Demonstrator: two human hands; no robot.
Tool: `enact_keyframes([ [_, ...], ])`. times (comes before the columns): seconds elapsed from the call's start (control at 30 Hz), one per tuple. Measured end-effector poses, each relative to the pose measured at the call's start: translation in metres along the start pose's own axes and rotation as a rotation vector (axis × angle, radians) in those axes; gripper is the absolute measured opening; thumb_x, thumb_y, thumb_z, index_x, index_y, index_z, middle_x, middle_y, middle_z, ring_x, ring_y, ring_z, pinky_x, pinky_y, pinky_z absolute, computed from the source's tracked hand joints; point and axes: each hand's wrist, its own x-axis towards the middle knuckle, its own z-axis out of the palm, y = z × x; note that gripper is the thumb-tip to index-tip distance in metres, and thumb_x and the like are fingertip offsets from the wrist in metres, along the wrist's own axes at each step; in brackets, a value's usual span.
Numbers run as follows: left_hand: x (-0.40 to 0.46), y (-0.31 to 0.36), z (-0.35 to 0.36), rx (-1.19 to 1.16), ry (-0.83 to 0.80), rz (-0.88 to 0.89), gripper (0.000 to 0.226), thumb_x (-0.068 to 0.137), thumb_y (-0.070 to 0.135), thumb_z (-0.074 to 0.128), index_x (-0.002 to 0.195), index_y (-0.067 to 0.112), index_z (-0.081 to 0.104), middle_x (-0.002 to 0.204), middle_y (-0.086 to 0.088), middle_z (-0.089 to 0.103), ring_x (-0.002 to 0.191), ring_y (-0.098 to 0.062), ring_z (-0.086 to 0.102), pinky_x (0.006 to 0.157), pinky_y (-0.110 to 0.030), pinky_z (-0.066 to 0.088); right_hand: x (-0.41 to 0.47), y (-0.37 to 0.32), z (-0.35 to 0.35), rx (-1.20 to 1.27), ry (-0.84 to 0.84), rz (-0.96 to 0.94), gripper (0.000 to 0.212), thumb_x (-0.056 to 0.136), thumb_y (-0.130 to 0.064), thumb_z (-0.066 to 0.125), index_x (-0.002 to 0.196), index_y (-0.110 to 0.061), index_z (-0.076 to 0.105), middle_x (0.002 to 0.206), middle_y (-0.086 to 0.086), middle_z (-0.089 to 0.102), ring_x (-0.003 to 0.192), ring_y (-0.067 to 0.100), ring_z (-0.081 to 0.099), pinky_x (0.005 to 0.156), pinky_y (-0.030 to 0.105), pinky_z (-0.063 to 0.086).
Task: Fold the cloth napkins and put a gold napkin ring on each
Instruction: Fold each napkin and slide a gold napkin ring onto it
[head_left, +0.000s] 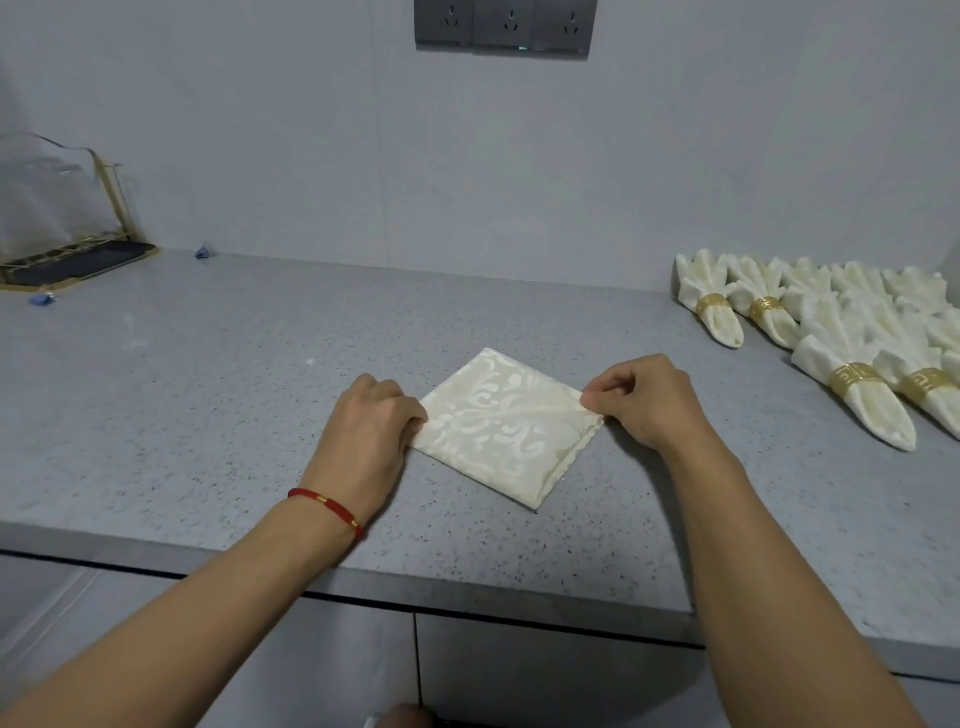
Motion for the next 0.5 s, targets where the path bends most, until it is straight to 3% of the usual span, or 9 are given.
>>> enact_keyframes([
  [0.13, -0.002, 0.002, -0.002, -0.013, -0.025, -0.007, 0.021, 0.087, -0.004, 0.068, 0.081, 0.015, 0.073, 0.072, 0.000, 0.061, 0.069, -0.021, 0.052, 0.057, -0.037, 0.047, -0.002, 0.003, -0.002, -0.016, -0.040, -0.041, 0.009, 0.084, -0.014, 0.085, 0.087, -0.021, 0.081, 0.081, -0.007, 0.074, 0.076, 0.006, 0.067, 0.071, 0.019, 0.048],
  [0.23, -0.001, 0.005, -0.006, 0.030, -0.085, 0.060, 0.029, 0.083, -0.005, 0.066, 0.099, 0.019, 0.069, 0.078, 0.002, 0.059, 0.071, -0.021, 0.052, 0.057, -0.038, 0.049, -0.001, 0.002, 0.000, -0.165, -0.089, -0.132, 0.013, 0.086, -0.013, 0.081, 0.091, -0.023, 0.074, 0.090, -0.004, 0.069, 0.082, 0.013, 0.064, 0.072, 0.023, 0.046],
  [0.37, 0.005, 0.002, -0.009, 0.071, -0.160, 0.213, 0.038, 0.084, 0.002, 0.066, 0.103, 0.033, 0.056, 0.090, 0.009, 0.057, 0.072, -0.016, 0.051, 0.052, -0.033, 0.046, -0.001, -0.013, 0.002, -0.574, -0.086, -0.380, 0.027, 0.088, -0.012, 0.074, 0.108, -0.026, 0.063, 0.109, -0.005, 0.051, 0.097, 0.018, 0.053, 0.079, 0.035, 0.048],
  [0.43, 0.009, -0.002, -0.010, 0.078, -0.182, 0.267, 0.037, 0.085, 0.003, 0.068, 0.100, 0.035, 0.056, 0.089, 0.012, 0.057, 0.070, -0.014, 0.050, 0.050, -0.031, 0.046, -0.011, -0.027, 0.002, -0.612, -0.042, -0.558, 0.030, 0.088, -0.005, 0.071, 0.109, -0.025, 0.063, 0.107, -0.005, 0.054, 0.097, 0.019, 0.053, 0.079, 0.038, 0.048],
  [0.5, 0.013, -0.005, -0.011, 0.066, -0.193, 0.295, 0.035, 0.086, 0.001, 0.068, 0.100, 0.033, 0.060, 0.088, 0.012, 0.058, 0.072, -0.013, 0.049, 0.051, -0.030, 0.042, -0.028, -0.034, 0.005, -0.592, -0.116, -0.672, 0.027, 0.093, -0.005, 0.066, 0.110, -0.025, 0.065, 0.107, -0.006, 0.056, 0.095, 0.017, 0.054, 0.078, 0.038, 0.050],
])
